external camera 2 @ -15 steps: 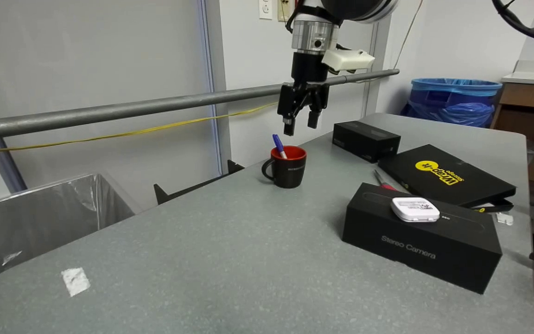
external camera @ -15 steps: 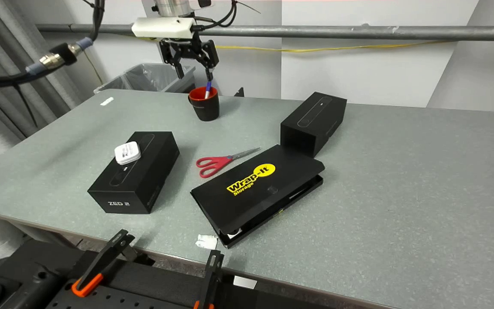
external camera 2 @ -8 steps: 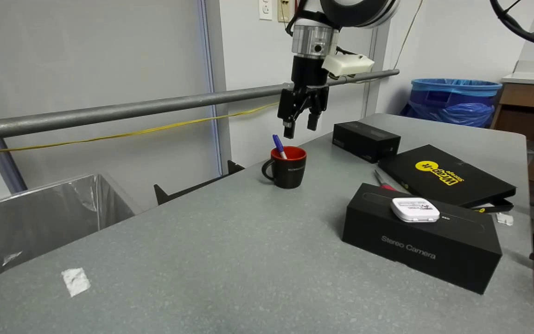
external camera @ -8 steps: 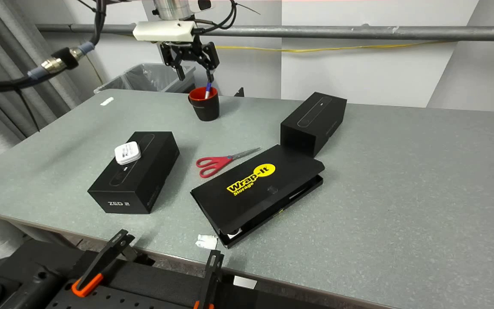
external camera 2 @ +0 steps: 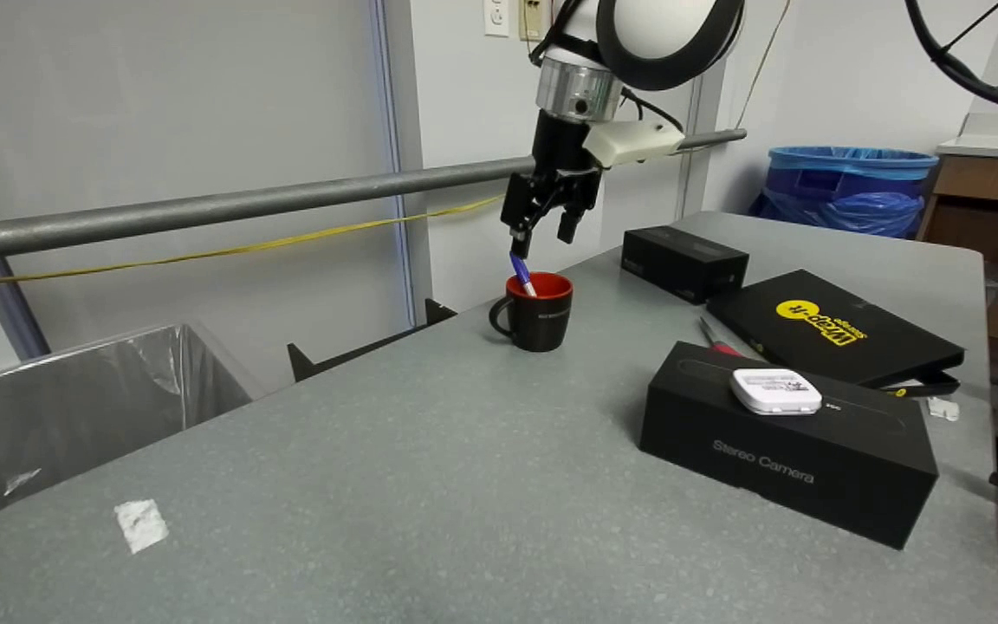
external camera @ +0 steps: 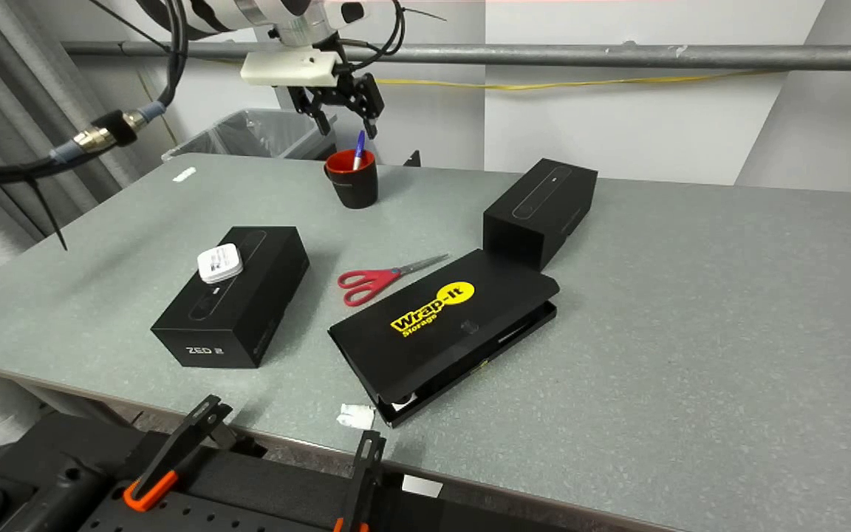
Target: Put the marker on the table
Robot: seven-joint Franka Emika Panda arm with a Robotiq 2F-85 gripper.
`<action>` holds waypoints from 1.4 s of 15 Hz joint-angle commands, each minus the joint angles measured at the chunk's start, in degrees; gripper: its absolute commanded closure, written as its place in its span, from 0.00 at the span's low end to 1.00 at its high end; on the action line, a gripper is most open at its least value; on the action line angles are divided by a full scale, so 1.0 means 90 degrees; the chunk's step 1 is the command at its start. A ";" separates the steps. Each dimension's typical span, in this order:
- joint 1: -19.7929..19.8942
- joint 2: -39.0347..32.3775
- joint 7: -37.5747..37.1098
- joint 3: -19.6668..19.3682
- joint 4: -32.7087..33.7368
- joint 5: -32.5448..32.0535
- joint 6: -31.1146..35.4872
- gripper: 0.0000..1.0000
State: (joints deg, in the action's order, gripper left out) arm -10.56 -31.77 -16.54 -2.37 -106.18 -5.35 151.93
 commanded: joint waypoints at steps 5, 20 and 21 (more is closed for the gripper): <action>-0.0378 -0.0627 -0.0642 -0.0453 0.0552 -0.0078 0.0548 0.00; -0.0577 -0.1456 -0.0996 -0.0693 0.1501 0.0080 0.0596 0.28; -0.0545 -0.1401 -0.0961 -0.0640 0.1442 0.0121 0.0597 0.31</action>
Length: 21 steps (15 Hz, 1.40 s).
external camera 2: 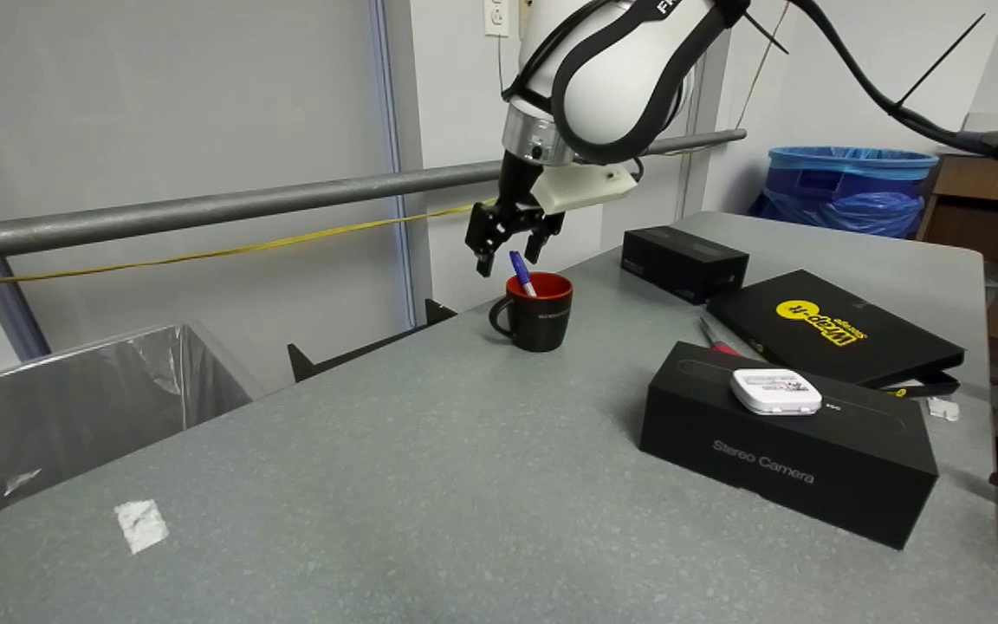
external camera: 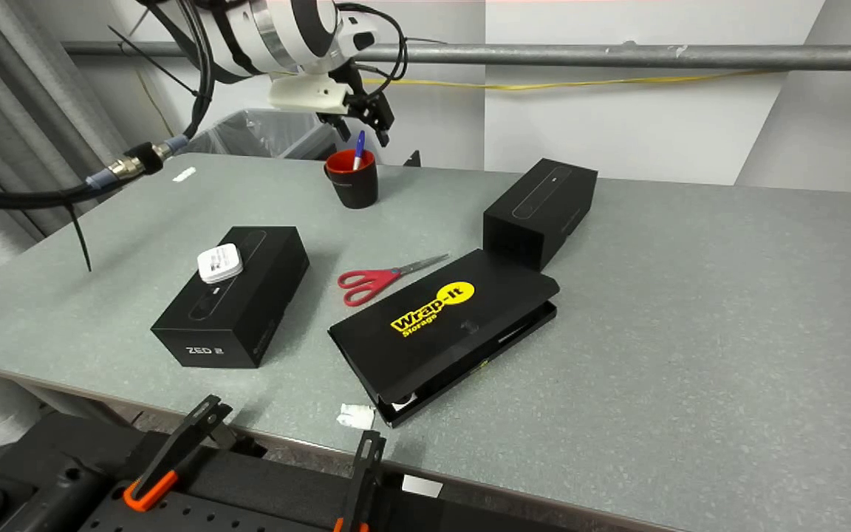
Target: Put the marker on the table
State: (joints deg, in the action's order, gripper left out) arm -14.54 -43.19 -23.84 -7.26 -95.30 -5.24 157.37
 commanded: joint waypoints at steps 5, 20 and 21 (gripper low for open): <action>-0.0043 0.0060 -0.0043 0.0027 0.0038 0.0201 0.0033 0.70; 0.0003 0.1157 -0.0336 -0.0205 -0.0485 0.0293 0.0071 0.98; 0.0117 0.1320 -0.0269 -0.0126 -0.0523 0.0366 -0.0020 0.98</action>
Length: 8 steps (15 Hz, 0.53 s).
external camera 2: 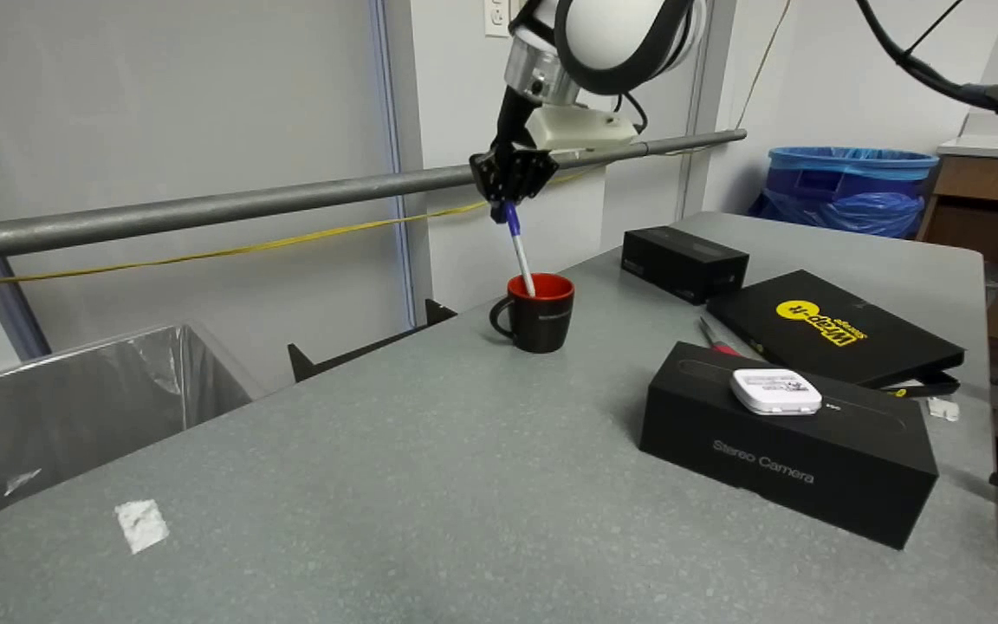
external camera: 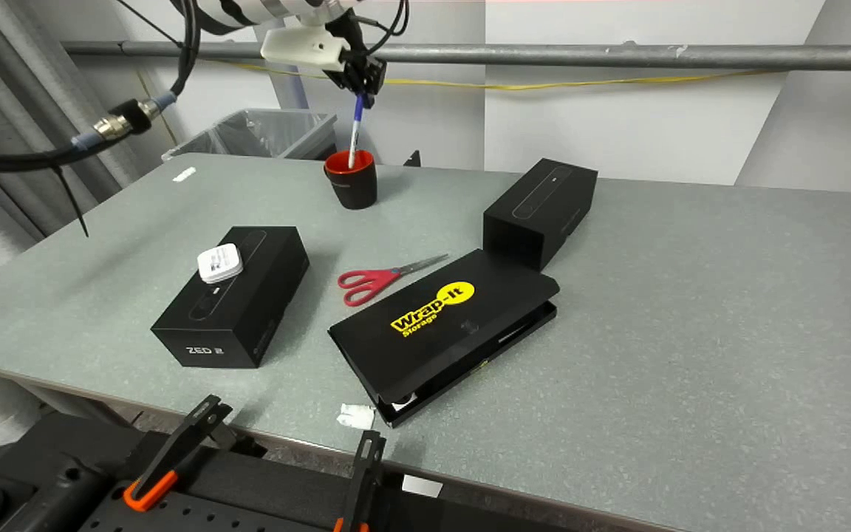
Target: Put the marker on the table
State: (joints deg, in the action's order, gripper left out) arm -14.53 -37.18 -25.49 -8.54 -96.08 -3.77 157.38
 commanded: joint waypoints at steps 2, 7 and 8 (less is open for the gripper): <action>0.0289 0.0882 0.0027 0.0065 -0.0471 0.0265 -0.0382 0.98; 0.0616 0.0621 0.0000 -0.0059 -0.0435 0.0043 -0.1925 0.98; 0.0681 0.0456 -0.0041 -0.0044 -0.0356 0.0059 -0.2218 0.98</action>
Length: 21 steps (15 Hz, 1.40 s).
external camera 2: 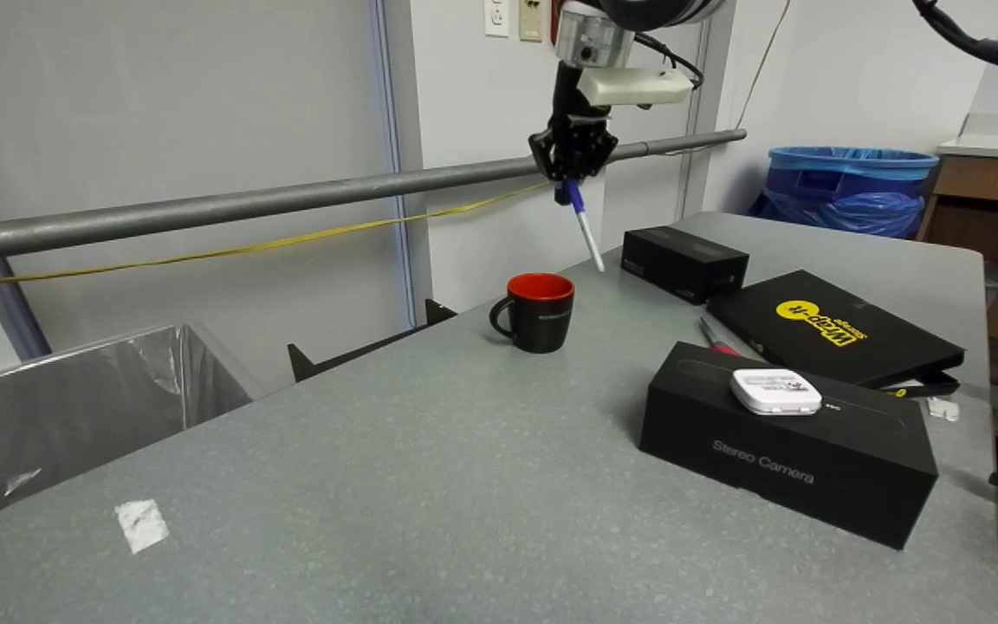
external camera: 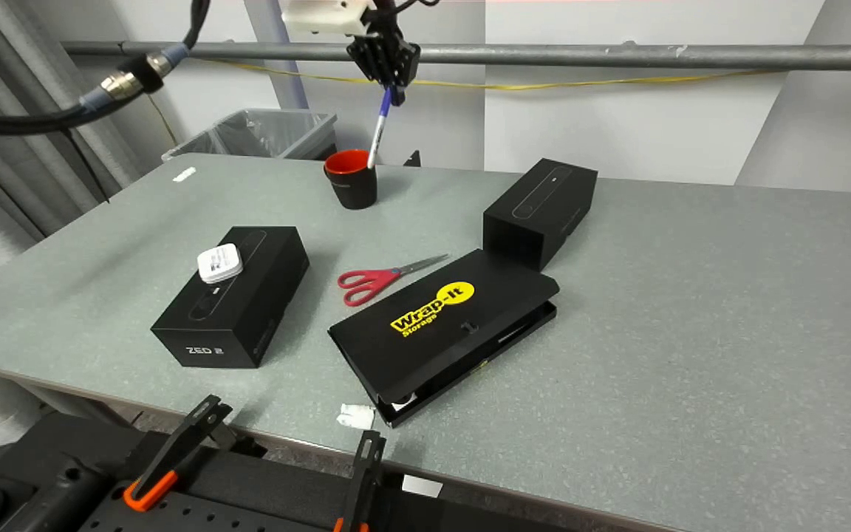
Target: Put the marker on the table
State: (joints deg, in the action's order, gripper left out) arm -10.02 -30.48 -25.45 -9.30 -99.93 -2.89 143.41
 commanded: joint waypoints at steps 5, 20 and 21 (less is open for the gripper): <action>0.0112 -0.1172 -0.0497 -0.0087 0.0451 -0.0203 -0.1185 0.98; 0.0153 -0.1793 -0.1619 -0.0273 0.1437 -0.0110 -0.1291 0.06; 0.0190 -0.1806 -0.1589 -0.0241 0.1492 -0.0073 -0.1323 0.01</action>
State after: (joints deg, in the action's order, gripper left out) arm -9.18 -44.78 -38.80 -12.02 -90.83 -4.00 134.72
